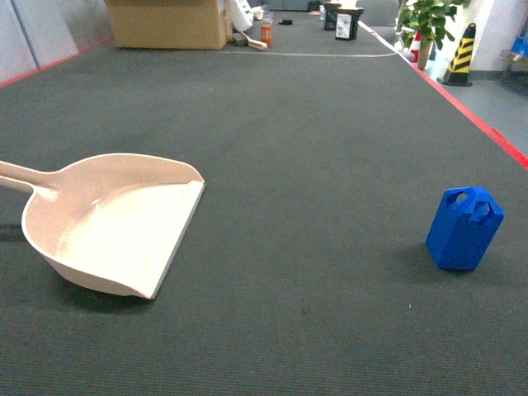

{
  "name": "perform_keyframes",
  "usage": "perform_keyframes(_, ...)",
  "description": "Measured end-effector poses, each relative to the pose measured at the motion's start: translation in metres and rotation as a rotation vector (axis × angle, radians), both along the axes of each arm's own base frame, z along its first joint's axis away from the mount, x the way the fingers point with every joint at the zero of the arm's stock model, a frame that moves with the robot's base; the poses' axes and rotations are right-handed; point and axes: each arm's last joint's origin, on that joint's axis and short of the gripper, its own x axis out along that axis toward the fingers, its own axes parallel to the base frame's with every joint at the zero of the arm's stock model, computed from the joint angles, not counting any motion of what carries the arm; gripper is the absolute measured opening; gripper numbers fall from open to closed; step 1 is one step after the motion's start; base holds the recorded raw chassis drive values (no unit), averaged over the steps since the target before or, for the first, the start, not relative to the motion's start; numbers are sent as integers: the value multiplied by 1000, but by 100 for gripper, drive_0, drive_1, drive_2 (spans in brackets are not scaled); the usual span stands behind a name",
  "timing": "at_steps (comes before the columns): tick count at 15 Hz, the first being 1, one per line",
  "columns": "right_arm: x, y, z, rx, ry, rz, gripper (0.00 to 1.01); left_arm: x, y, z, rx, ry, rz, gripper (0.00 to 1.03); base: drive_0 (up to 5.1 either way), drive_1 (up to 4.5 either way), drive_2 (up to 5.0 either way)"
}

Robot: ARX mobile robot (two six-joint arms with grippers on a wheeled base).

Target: Place part in tray to right shelf

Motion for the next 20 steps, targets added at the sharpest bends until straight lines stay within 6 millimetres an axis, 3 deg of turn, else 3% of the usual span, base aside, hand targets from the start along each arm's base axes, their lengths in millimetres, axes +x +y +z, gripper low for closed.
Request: perform_keyframes(20,0,0,0,0,0,0,98,0,0,0,0,0,0,98,0,0,0)
